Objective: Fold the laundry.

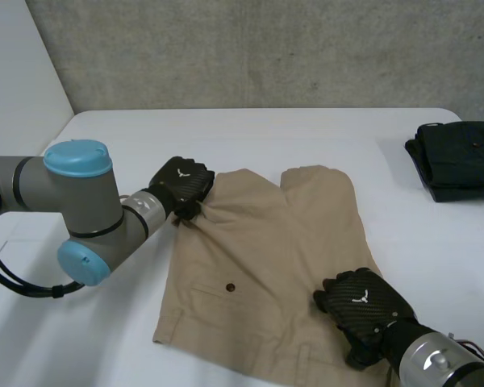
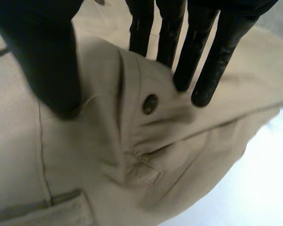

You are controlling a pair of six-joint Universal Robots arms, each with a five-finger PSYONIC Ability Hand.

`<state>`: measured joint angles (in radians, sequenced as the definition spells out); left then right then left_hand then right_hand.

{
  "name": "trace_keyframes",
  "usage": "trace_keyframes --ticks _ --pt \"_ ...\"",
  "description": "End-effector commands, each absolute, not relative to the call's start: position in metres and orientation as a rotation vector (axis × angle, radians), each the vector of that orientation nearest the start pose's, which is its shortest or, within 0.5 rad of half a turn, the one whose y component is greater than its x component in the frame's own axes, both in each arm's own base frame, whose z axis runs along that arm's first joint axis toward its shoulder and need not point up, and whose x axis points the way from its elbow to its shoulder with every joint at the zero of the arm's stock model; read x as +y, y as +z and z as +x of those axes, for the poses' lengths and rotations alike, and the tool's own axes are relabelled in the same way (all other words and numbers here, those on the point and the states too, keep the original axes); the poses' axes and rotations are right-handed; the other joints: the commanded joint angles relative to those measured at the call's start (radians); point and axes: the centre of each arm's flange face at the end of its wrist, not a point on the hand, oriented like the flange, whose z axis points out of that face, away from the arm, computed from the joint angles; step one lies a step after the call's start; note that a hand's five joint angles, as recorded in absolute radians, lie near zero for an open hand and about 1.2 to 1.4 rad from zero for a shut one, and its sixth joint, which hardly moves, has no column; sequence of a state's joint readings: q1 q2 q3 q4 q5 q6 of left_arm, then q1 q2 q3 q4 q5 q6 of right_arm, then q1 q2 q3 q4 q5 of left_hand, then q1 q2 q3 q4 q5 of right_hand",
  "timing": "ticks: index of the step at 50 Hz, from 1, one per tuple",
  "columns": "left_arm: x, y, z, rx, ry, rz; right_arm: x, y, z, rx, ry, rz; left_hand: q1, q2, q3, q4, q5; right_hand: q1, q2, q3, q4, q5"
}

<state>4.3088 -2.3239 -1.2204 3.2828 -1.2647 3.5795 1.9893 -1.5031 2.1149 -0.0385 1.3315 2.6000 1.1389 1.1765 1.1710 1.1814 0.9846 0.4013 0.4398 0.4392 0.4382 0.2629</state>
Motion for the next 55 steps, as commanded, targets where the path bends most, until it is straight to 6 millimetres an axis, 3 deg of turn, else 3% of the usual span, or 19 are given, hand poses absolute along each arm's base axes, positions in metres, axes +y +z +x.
trace_keyframes --ticks 1,3,10,13,15,19,22,27,30,31,32,33,34,38,43,47,50,55 --pt "-0.330 0.147 -0.309 2.279 -2.023 1.288 -0.159 0.138 0.228 2.316 -1.478 -1.355 0.257 0.220 0.225 0.215 0.237 0.995 0.956 0.957 0.958 0.959" --pt "-0.330 0.151 -0.308 2.268 -2.024 1.267 -0.168 0.145 0.231 2.293 -1.546 -1.355 0.257 0.220 0.225 0.215 0.237 0.995 0.956 0.957 0.958 0.959" --pt "-0.322 0.204 -0.296 2.169 -2.114 1.138 -0.209 0.192 0.248 2.135 -1.841 -1.431 0.257 0.220 0.225 0.215 0.237 0.995 0.956 0.957 0.958 0.959" --pt "-0.307 0.231 -0.290 2.137 -2.160 1.114 -0.230 0.224 0.256 2.026 -2.031 -1.461 0.257 0.220 0.225 0.215 0.237 0.995 0.956 0.957 0.958 0.959" --pt "-0.298 0.241 -0.287 2.124 -2.175 1.109 -0.244 0.250 0.264 1.932 -2.162 -1.458 0.257 0.220 0.225 0.215 0.237 0.995 0.956 0.957 0.958 0.959" --pt "-0.276 0.254 -0.281 2.119 -2.197 1.109 -0.264 0.282 0.276 1.787 -2.328 -1.454 0.257 0.220 0.225 0.215 0.237 0.995 0.956 0.957 0.958 0.959" --pt "-0.262 0.254 -0.277 2.165 -2.197 1.094 -0.286 0.280 0.284 1.753 -2.380 -1.491 0.257 0.220 0.225 0.215 0.237 0.995 0.956 0.957 0.958 0.959" --pt "-0.242 0.239 -0.281 2.332 -2.177 1.069 -0.330 0.256 0.301 1.712 -2.431 -1.687 0.257 0.220 0.225 0.215 0.237 0.995 0.956 0.957 0.958 0.959" --pt "-0.229 0.227 -0.287 2.446 -2.147 1.069 -0.345 0.244 0.303 1.689 -2.453 -1.806 -0.050 -0.087 -0.082 -0.092 -0.070 0.958 0.920 0.920 0.921 0.922" --pt "-0.228 0.224 -0.288 2.465 -2.137 1.069 -0.355 0.236 0.300 1.696 -2.464 -1.886 -0.161 -0.199 -0.193 -0.203 -0.181 0.417 0.379 0.379 0.380 0.381" --pt "-0.226 0.217 -0.291 2.496 -2.115 1.071 -0.359 0.234 0.298 1.701 -2.477 -1.913 -0.435 -0.473 -0.467 -0.478 -0.455 0.156 0.118 0.118 0.119 0.120" --pt "-0.227 0.214 -0.292 2.508 -2.100 1.073 -0.361 0.232 0.299 1.700 -2.484 -1.927 -0.534 -0.572 -0.566 -0.576 -0.554 -0.073 -0.112 -0.111 -0.110 -0.109" --pt "-0.228 0.209 -0.293 2.519 -2.082 1.074 -0.362 0.232 0.297 1.707 -2.488 -1.935 -0.578 -0.616 -0.611 -0.621 -0.599 -0.227 -0.265 -0.265 -0.264 -0.263" --pt "-0.234 0.206 -0.290 2.523 -2.061 1.023 -0.350 0.231 0.294 1.826 -2.424 -1.806 -0.646 -0.684 -0.678 -0.689 -0.666 -0.227 -0.265 -0.265 -0.264 -0.263" --pt "-0.239 0.204 -0.280 2.514 -2.029 0.946 -0.307 0.254 0.277 2.006 -2.236 -1.428 -0.778 -0.816 -0.811 -0.821 -0.799 -0.227 -0.265 -0.265 -0.264 -0.263" --pt "-0.234 0.198 -0.275 2.531 -1.982 0.939 -0.272 0.260 0.263 2.128 -2.026 -1.194 -0.828 -0.866 -0.860 -0.871 -0.848 -0.227 -0.265 -0.265 -0.264 -0.263" --pt "-0.231 0.192 -0.272 2.548 -1.956 0.938 -0.246 0.245 0.256 2.227 -1.821 -1.084 -0.858 -0.895 -0.890 -0.900 -0.878 -0.161 -0.200 -0.199 -0.198 -0.197" --pt "-0.235 0.182 -0.267 2.574 -1.906 0.920 -0.219 0.217 0.248 2.318 -1.613 -1.077 -0.858 -0.895 -0.890 -0.900 -0.878 -0.155 -0.193 -0.193 -0.192 -0.191"
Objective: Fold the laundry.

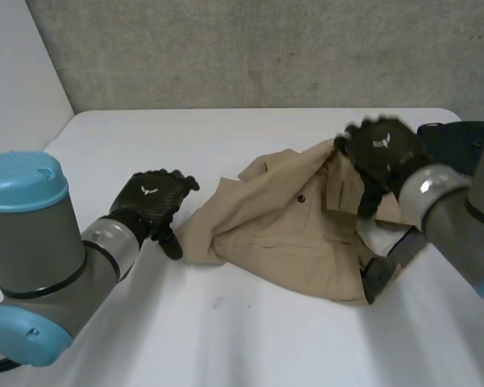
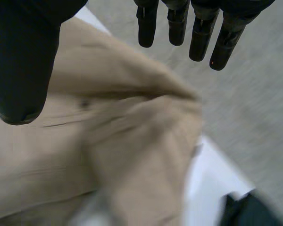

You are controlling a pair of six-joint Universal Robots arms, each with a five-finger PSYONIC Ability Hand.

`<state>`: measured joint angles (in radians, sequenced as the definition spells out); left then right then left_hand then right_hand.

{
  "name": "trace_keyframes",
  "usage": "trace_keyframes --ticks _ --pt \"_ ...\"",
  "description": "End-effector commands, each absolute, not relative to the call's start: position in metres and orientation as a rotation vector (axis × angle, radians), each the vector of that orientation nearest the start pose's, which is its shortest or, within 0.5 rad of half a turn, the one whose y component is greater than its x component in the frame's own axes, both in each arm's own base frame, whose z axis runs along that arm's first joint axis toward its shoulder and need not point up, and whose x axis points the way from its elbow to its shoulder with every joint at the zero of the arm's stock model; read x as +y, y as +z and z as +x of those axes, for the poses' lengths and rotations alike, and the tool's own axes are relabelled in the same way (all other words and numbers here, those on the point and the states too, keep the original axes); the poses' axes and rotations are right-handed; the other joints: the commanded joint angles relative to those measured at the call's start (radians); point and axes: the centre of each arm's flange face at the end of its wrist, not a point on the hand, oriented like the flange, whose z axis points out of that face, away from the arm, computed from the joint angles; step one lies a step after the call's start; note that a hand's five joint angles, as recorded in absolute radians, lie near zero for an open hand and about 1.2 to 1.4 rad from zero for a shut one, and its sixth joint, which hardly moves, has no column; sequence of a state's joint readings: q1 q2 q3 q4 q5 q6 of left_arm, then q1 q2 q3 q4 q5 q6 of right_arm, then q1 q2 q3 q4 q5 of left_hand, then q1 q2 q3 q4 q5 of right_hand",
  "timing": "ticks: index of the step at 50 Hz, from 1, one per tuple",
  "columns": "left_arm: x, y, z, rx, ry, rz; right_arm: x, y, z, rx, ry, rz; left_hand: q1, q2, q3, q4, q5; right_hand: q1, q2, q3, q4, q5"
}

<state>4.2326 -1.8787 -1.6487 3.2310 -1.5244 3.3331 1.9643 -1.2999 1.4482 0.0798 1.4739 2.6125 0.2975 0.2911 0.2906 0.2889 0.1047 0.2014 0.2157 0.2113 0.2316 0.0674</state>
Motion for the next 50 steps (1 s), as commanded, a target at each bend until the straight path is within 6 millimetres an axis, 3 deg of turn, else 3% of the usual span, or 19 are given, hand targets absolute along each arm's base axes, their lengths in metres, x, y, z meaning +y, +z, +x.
trace_keyframes --ticks 1,5,14,18,23,29,33,43,46,48,50 --pt "-0.235 0.180 -0.266 2.577 -1.901 0.919 -0.214 0.213 0.247 2.323 -1.588 -1.084 -0.016 -0.010 -0.010 -0.008 0.002 0.045 0.031 0.035 0.015 0.005" --pt "-0.241 0.166 -0.270 2.598 -1.865 0.930 -0.201 0.192 0.243 2.331 -1.502 -1.093 -0.008 -0.001 -0.001 0.001 0.011 0.080 0.066 0.070 0.050 0.040" --pt "-0.264 0.138 -0.281 2.566 -1.811 1.001 -0.209 0.175 0.246 2.260 -1.608 -1.076 0.110 0.116 0.116 0.118 0.128 0.195 0.180 0.185 0.165 0.154" --pt "-0.268 0.130 -0.283 2.519 -1.775 1.073 -0.226 0.157 0.252 2.278 -1.596 -1.073 0.335 0.341 0.342 0.344 0.353 0.192 0.177 0.182 0.162 0.151" --pt "-0.267 0.130 -0.285 2.480 -1.778 1.112 -0.242 0.149 0.258 2.289 -1.581 -1.027 0.837 0.843 0.843 0.845 0.855 0.192 0.178 0.182 0.162 0.151" --pt "-0.267 0.137 -0.286 2.461 -1.808 1.108 -0.261 0.140 0.265 2.315 -1.514 -0.887 1.099 1.105 1.106 1.107 1.117 0.189 0.175 0.179 0.159 0.148" --pt "-0.265 0.150 -0.286 2.435 -1.853 1.102 -0.267 0.136 0.268 2.336 -1.472 -0.854 1.099 1.105 1.106 1.107 1.117 0.227 0.212 0.217 0.197 0.186" --pt "-0.261 0.199 -0.285 2.326 -2.035 1.046 -0.264 0.125 0.270 2.405 -1.292 -0.889 1.099 1.105 1.106 1.107 1.117 0.617 0.603 0.607 0.587 0.577" --pt "-0.259 0.222 -0.285 2.267 -2.124 1.019 -0.260 0.129 0.271 2.384 -1.260 -0.908 1.099 1.105 1.106 1.107 1.117 0.811 0.796 0.801 0.780 0.770" --pt "-0.258 0.233 -0.284 2.242 -2.167 1.003 -0.259 0.133 0.272 2.366 -1.261 -0.914 1.099 1.105 1.106 1.107 1.117 1.132 1.118 1.122 1.102 1.092" --pt "-0.256 0.251 -0.284 2.208 -2.240 0.969 -0.260 0.139 0.273 2.354 -1.284 -0.914 1.099 1.105 1.106 1.107 1.117 1.195 1.181 1.185 1.165 1.154"
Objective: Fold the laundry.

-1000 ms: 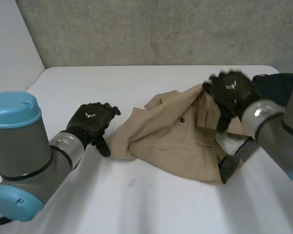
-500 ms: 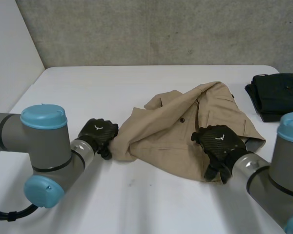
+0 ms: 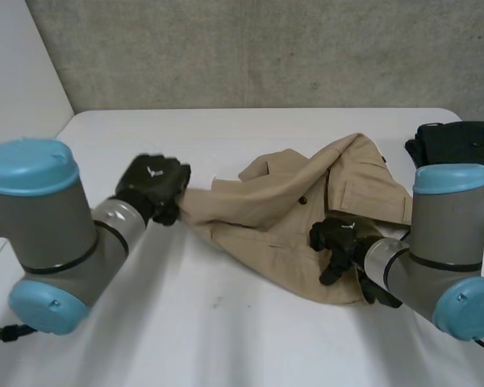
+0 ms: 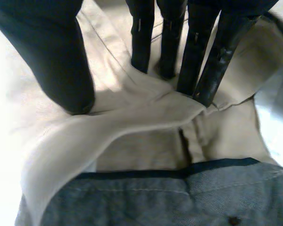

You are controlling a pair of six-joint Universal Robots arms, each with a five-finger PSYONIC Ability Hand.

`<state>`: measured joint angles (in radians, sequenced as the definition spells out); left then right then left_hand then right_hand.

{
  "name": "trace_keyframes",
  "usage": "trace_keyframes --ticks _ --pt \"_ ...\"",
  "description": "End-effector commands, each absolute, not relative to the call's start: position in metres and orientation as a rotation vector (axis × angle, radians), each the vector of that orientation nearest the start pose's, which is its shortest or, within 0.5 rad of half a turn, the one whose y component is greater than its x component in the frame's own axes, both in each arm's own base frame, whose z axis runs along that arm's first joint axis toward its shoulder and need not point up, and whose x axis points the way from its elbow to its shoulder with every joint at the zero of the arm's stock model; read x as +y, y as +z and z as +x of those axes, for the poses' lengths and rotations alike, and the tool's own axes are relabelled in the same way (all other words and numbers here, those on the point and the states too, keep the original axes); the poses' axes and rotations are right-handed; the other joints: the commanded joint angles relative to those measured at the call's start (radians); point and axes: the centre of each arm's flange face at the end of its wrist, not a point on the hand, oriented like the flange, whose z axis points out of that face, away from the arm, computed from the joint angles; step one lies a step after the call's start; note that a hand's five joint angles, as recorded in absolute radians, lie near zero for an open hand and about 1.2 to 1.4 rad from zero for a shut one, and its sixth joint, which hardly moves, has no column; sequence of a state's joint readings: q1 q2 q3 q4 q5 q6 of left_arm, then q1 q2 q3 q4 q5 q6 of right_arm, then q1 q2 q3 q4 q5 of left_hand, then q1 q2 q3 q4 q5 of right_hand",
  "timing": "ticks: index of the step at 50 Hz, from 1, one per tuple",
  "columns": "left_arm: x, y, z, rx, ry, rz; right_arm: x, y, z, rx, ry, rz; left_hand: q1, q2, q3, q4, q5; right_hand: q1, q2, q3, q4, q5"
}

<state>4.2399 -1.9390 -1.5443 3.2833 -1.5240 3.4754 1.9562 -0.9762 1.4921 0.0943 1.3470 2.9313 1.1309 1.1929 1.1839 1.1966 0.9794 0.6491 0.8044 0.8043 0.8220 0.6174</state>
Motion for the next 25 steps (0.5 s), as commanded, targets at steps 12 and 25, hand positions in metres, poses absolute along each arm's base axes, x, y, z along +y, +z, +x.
trace_keyframes --ticks 12,25 --pt "-0.224 0.355 -0.275 1.954 -2.657 0.790 -0.253 0.263 0.259 2.091 -1.705 -0.911 0.265 0.203 0.212 0.200 0.242 0.747 0.592 0.592 0.574 0.604" --pt "-0.187 0.473 -0.250 1.489 -3.047 0.536 -0.205 0.438 0.239 1.574 -2.244 -0.841 0.265 0.203 0.212 0.200 0.242 0.747 0.592 0.592 0.574 0.604"
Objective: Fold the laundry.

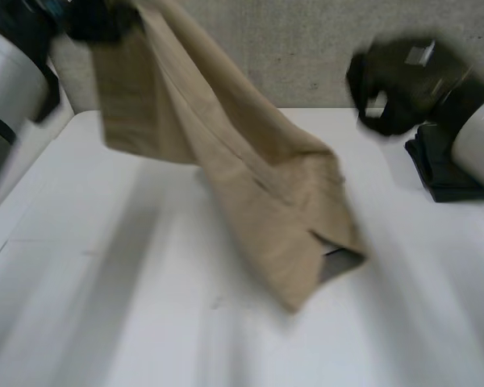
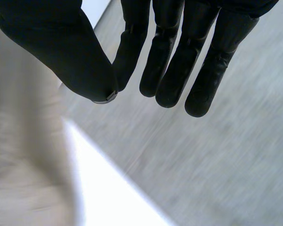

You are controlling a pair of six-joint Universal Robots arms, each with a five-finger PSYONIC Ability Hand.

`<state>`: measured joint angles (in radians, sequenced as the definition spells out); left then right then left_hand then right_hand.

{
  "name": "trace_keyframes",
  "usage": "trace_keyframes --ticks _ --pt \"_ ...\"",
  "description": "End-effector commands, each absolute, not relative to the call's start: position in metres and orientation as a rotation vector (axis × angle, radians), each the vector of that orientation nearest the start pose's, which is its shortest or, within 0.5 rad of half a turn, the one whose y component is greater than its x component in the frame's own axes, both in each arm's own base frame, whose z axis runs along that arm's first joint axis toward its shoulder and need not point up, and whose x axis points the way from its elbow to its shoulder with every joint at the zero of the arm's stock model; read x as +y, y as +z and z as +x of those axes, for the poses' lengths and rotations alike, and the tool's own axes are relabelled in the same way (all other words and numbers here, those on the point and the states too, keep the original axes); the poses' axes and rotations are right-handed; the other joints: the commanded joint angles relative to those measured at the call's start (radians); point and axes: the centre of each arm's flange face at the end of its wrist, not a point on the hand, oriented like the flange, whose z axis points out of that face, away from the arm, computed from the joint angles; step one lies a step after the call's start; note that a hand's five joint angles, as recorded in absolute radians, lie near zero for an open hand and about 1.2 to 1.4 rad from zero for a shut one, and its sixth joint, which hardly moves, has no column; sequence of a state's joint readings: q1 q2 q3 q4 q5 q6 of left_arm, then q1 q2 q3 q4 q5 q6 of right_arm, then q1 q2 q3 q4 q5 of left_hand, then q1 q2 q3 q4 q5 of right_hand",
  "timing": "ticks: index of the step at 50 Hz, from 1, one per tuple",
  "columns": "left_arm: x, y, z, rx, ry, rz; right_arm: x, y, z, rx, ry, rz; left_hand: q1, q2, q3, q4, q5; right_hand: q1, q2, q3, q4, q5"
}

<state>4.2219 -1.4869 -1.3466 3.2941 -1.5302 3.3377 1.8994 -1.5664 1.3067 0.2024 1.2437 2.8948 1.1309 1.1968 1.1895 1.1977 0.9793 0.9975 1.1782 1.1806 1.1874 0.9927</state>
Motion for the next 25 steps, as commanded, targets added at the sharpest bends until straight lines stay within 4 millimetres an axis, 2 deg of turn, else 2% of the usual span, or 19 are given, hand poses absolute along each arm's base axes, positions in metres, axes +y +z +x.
trace_keyframes --ticks 1,3,6,7,8,9,11,12,17,21,25 --pt "-0.186 0.476 -0.251 1.478 -3.057 0.537 -0.203 0.438 0.239 1.577 -2.235 -0.845 0.265 0.199 0.207 0.199 0.242 0.399 0.218 0.216 0.209 0.229" --pt "-0.188 0.472 -0.252 1.494 -3.047 0.549 -0.201 0.437 0.239 1.599 -2.208 -0.854 0.265 0.199 0.207 0.199 0.242 0.399 0.218 0.216 0.209 0.229" --pt "-0.196 0.455 -0.256 1.570 -2.997 0.577 -0.204 0.411 0.242 1.722 -2.077 -0.868 0.265 0.199 0.207 0.199 0.242 0.399 0.218 0.216 0.209 0.229" --pt "-0.201 0.446 -0.258 1.610 -2.972 0.595 -0.206 0.400 0.243 1.764 -2.027 -0.872 0.265 0.199 0.207 0.199 0.242 0.310 0.129 0.127 0.120 0.140" --pt "-0.204 0.438 -0.260 1.643 -2.948 0.607 -0.209 0.379 0.246 1.835 -1.934 -0.881 0.265 0.199 0.207 0.199 0.242 -0.089 -0.270 -0.272 -0.279 -0.259" --pt "-0.211 0.422 -0.264 1.713 -2.898 0.634 -0.211 0.367 0.248 1.874 -1.885 -0.884 0.265 0.199 0.207 0.199 0.242 -0.250 -0.431 -0.433 -0.440 -0.420" --pt "-0.219 0.407 -0.268 1.775 -2.849 0.654 -0.215 0.345 0.250 1.940 -1.803 -0.888 0.265 0.199 0.207 0.199 0.242 -0.352 -0.532 -0.535 -0.541 -0.521" --pt "-0.223 0.400 -0.271 1.803 -2.827 0.665 -0.217 0.326 0.251 2.001 -1.730 -0.891 0.265 0.199 0.207 0.199 0.242 -0.390 -0.570 -0.573 -0.579 -0.559" --pt "-0.249 0.359 -0.283 1.955 -2.691 0.715 -0.224 0.279 0.253 2.124 -1.554 -0.882 0.265 0.199 0.207 0.199 0.242 -0.528 -0.709 -0.711 -0.718 -0.698" --pt "-0.263 0.344 -0.290 2.002 -2.646 0.727 -0.236 0.249 0.254 2.182 -1.479 -0.850 0.265 0.199 0.207 0.199 0.242 -0.537 -0.717 -0.720 -0.727 -0.706" --pt "-0.269 0.349 -0.297 1.980 -2.674 0.721 -0.249 0.236 0.247 2.229 -1.453 -0.796 0.265 0.199 0.207 0.199 0.242 -0.554 -0.735 -0.737 -0.744 -0.724"
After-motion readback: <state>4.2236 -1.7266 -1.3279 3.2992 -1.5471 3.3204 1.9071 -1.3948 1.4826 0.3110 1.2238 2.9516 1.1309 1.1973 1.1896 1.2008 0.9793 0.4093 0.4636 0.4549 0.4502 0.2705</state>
